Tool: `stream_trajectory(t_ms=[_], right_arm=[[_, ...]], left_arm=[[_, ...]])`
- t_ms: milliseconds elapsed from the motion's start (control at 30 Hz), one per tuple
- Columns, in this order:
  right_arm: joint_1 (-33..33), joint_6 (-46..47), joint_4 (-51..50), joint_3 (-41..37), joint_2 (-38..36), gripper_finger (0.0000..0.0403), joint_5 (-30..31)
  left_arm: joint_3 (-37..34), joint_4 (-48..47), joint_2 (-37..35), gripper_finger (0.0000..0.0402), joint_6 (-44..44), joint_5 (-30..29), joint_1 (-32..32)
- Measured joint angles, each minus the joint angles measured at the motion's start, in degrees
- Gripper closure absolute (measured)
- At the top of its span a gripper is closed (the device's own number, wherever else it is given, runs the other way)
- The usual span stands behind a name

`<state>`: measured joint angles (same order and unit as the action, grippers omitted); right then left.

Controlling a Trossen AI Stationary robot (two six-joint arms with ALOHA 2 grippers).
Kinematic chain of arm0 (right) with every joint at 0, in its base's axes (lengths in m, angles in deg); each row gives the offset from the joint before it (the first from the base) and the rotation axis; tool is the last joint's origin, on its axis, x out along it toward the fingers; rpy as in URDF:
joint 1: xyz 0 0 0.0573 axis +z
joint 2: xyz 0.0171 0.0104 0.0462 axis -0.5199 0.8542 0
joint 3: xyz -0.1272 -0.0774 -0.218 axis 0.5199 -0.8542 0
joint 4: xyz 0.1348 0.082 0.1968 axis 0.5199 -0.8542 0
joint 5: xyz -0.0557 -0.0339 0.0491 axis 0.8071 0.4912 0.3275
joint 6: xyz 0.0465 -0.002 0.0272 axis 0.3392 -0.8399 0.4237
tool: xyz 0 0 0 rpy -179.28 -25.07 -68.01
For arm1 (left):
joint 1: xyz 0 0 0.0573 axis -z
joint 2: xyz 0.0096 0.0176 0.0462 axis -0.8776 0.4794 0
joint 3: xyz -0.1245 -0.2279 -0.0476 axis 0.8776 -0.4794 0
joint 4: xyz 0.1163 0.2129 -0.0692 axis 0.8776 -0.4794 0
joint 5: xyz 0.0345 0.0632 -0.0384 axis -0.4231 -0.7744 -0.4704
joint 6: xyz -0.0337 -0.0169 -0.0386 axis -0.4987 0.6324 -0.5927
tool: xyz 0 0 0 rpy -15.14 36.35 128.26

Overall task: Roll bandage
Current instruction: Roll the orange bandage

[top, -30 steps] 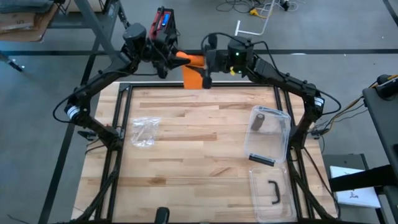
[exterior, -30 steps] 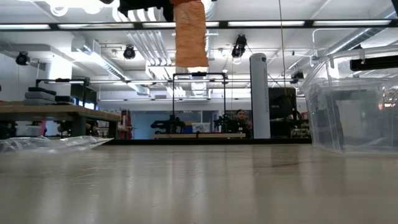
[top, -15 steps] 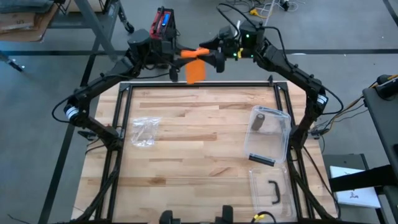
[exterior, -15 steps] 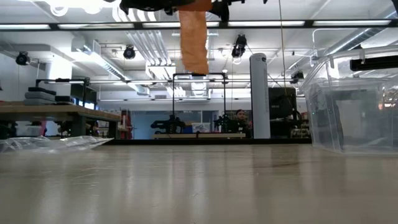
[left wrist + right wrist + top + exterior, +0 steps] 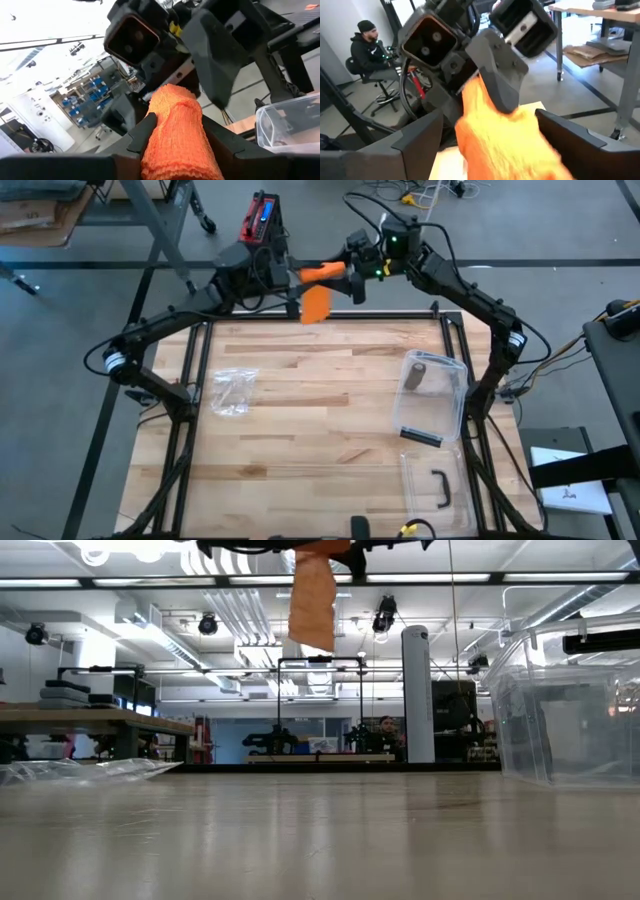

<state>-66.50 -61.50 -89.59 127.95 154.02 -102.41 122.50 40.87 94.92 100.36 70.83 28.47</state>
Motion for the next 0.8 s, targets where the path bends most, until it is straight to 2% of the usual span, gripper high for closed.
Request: stream_trajectory(t_ms=[333, 467, 600, 800], right_arm=[[0.03, 1.05, -2.20, 0.24, 0.00, 0.0184, -0.32], [0.04, -0.83, -2.84, 0.52, -0.21, 0.0204, -1.05], [-0.11, -3.23, -4.74, 1.21, -0.66, 0.0194, -1.60], [-0.48, -10.66, -8.57, 4.27, -1.38, 0.0138, -1.52]], left_arm=[[0.00, -0.23, -1.00, 0.0286, 4.27, -0.34, 0.58], [-0.03, -0.80, -2.11, 0.0286, 2.71, -0.39, 0.74], [-0.09, -3.42, -4.78, 0.0286, -0.23, -0.39, 0.72], [-0.07, -9.86, -9.83, 0.0286, -3.05, 0.60, 0.72]])
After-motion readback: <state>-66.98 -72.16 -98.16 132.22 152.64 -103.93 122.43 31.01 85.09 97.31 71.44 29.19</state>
